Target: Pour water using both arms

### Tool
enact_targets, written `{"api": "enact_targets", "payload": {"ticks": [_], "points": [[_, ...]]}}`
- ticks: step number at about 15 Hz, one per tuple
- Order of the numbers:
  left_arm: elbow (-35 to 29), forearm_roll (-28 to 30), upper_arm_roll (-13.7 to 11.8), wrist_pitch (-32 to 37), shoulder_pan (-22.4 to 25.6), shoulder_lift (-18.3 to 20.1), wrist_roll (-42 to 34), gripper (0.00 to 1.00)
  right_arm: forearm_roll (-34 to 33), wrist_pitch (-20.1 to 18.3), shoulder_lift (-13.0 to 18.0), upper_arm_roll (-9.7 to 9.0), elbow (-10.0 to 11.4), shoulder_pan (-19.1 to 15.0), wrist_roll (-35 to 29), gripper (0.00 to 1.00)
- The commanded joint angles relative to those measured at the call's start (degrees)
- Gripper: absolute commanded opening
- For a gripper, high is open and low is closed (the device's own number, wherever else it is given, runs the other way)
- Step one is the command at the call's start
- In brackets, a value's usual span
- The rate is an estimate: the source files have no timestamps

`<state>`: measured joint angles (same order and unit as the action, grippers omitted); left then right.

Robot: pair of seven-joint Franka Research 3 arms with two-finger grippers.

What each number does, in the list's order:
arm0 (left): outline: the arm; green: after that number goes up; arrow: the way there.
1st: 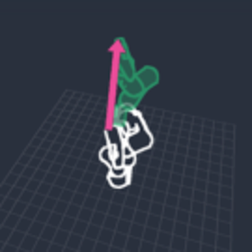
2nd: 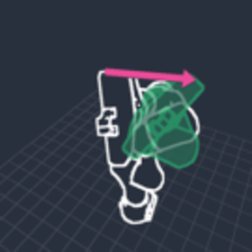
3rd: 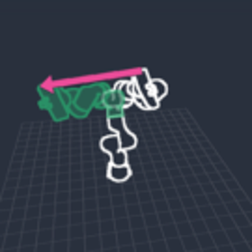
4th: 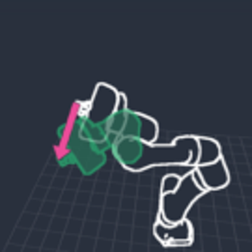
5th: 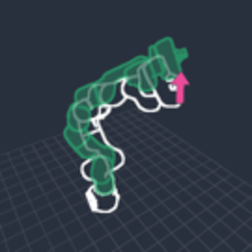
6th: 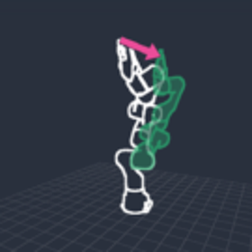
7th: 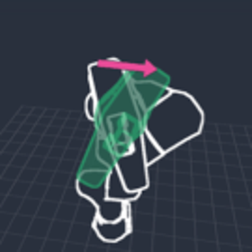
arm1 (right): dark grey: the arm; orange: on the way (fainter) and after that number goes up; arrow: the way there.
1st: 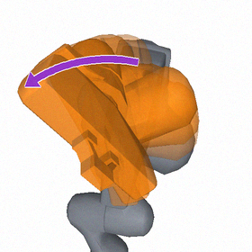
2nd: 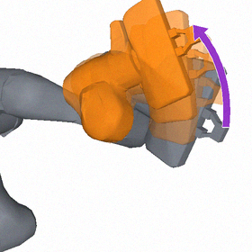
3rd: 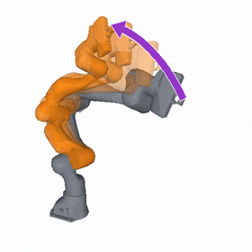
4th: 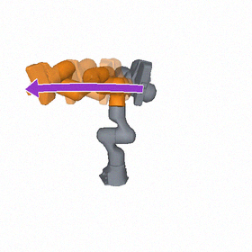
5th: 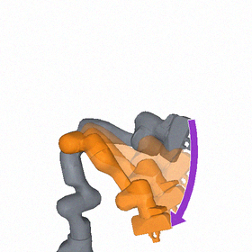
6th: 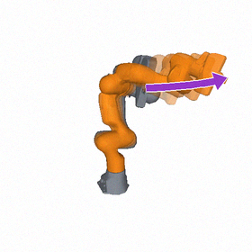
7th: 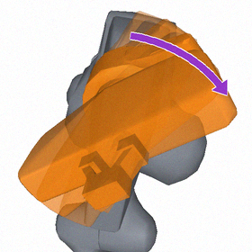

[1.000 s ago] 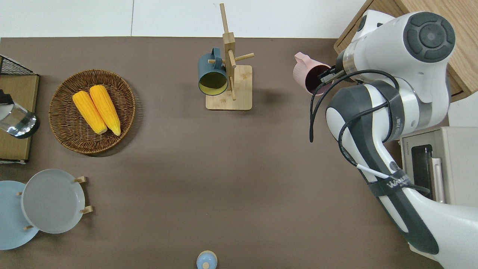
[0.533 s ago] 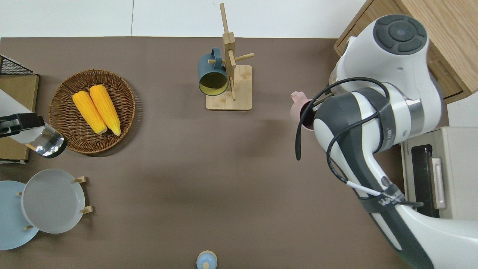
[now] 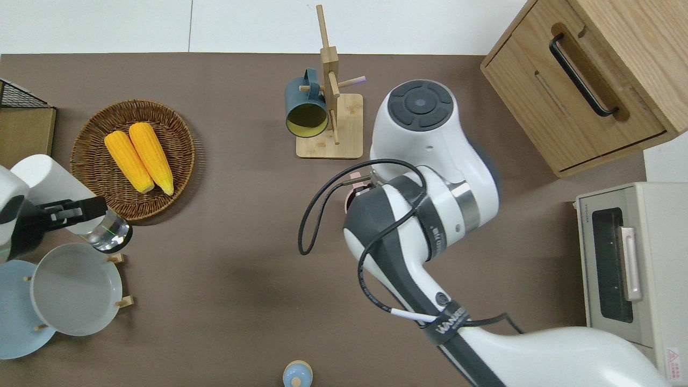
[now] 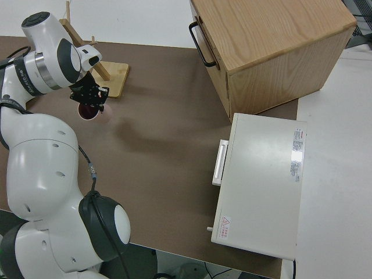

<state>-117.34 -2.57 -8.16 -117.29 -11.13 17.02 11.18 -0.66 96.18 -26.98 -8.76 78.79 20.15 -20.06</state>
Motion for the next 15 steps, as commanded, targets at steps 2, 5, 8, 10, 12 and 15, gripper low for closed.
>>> {"api": "enact_targets", "payload": {"ticks": [2, 5, 8, 10, 12, 15], "points": [[-8.2, -1.5, 3.7, -2.3, -0.9, 6.5, 3.1, 0.0, 3.5, 5.2, -3.5, 0.15, -1.4, 4.5, -12.0, 0.0], [-10.7, 0.2, 5.3, -2.9, -1.4, 7.8, 3.2, 0.0, 4.5, 7.0, -5.6, 0.15, -3.4, 7.9, -18.9, 0.0], [-13.1, 2.0, 5.6, -4.6, -2.4, 8.6, 3.1, 0.0, 7.4, 7.2, -6.3, 0.15, -3.9, 9.5, -21.1, 0.0], [-14.8, 2.0, 5.7, -5.4, -3.0, 9.5, 3.2, 0.0, 8.8, 8.4, -6.4, 0.15, -3.9, 10.8, -24.0, 0.0], [-16.5, 2.0, 6.2, -6.3, -3.0, 10.3, 3.1, 0.0, 9.1, 9.9, -6.8, 0.15, -3.8, 12.3, -26.3, 0.0], [-17.5, 2.0, 6.4, -7.1, -3.6, 10.2, 3.1, 0.0, 10.3, 13.3, -8.0, -0.11, -3.8, 13.4, -29.4, 0.0]]}}
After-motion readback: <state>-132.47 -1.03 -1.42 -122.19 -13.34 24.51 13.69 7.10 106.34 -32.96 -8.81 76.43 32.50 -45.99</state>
